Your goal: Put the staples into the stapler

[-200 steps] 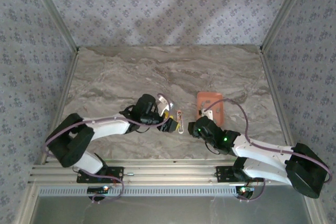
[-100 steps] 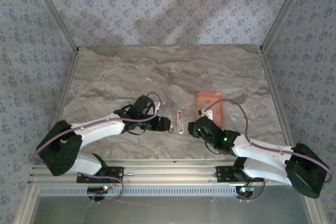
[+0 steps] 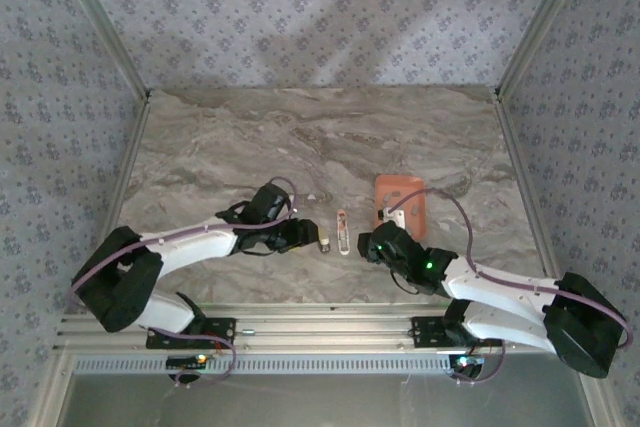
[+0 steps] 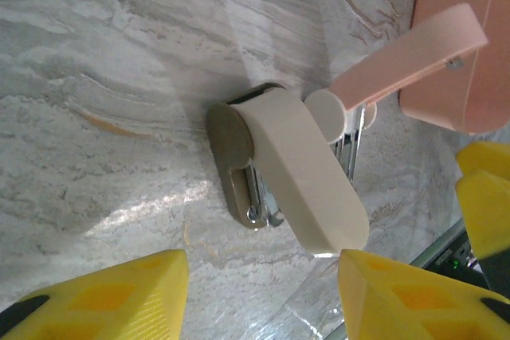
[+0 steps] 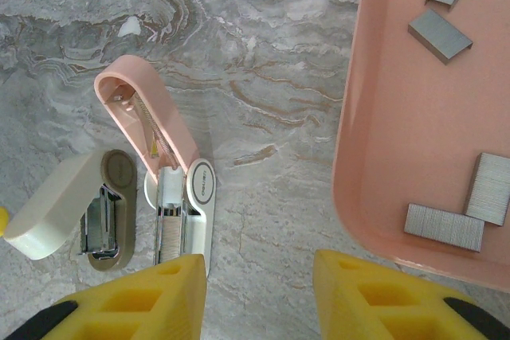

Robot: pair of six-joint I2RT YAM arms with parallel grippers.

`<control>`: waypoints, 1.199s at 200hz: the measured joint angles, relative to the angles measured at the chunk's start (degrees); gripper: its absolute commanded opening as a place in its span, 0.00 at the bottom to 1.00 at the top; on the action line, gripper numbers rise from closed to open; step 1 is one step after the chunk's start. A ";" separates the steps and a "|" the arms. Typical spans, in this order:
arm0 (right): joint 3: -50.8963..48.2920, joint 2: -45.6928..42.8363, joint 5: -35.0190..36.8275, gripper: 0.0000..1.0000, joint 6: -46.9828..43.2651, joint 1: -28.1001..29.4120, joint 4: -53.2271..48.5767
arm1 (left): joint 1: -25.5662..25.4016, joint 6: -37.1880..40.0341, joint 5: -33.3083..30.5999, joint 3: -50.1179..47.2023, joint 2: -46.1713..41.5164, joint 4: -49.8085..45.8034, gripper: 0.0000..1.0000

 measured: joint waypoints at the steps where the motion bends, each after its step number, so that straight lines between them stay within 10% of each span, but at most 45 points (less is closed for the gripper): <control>1: 0.00 0.00 0.00 0.40 0.00 0.00 0.00 | 0.02 -0.13 -0.02 0.00 0.02 0.09 0.51; 240: -1.84 -4.68 0.44 0.40 0.07 -1.11 -1.29 | -2.64 1.22 1.09 4.92 8.59 0.72 0.38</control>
